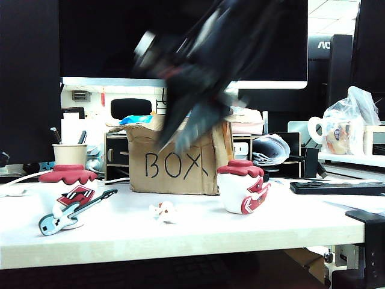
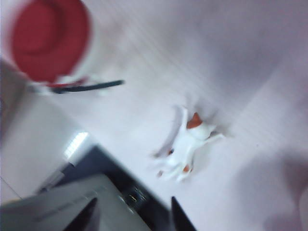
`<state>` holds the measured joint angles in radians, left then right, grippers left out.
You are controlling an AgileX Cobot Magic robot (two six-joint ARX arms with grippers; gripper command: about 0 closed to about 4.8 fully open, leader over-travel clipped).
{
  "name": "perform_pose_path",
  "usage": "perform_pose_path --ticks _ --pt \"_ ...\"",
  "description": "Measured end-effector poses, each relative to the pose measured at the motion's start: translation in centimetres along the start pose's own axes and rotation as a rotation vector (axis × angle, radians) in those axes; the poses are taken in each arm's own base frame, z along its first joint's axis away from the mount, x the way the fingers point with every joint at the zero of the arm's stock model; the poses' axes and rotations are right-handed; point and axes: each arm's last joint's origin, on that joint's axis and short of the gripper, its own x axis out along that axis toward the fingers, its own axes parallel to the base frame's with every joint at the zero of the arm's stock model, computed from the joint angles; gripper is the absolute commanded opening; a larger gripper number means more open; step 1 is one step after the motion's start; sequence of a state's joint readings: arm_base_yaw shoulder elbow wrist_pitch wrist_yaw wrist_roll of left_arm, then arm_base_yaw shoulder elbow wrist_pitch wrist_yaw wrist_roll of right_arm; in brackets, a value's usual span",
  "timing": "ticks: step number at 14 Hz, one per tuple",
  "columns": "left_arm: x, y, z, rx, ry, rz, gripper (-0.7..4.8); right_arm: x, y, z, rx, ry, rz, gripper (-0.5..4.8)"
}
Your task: Put the doll that is least similar in size compared to the others into the paper box.
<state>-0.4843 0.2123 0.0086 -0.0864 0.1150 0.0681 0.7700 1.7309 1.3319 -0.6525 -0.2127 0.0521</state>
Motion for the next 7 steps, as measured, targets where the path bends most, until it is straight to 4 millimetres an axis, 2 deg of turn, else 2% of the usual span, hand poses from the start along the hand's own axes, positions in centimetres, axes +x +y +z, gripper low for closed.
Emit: perform_pose_path --ticks 1,2,3,4,7 --pt "0.0 0.0 0.0 0.000 0.001 0.000 -0.05 1.3 0.2 0.4 -0.008 0.037 -0.038 1.83" --pt "0.0 0.0 0.0 0.000 0.000 0.001 -0.05 2.2 0.4 0.2 -0.014 0.067 -0.075 2.48" --pt "0.0 0.0 0.0 0.000 0.001 0.002 -0.05 3.0 0.5 0.2 -0.022 0.088 -0.104 3.44" --pt "0.0 0.0 0.0 0.000 0.001 0.002 -0.05 3.6 0.4 0.1 -0.021 0.098 -0.111 4.14" --pt "0.0 0.0 0.0 0.000 0.001 0.002 -0.05 4.3 0.1 0.1 -0.016 0.103 -0.122 4.17"
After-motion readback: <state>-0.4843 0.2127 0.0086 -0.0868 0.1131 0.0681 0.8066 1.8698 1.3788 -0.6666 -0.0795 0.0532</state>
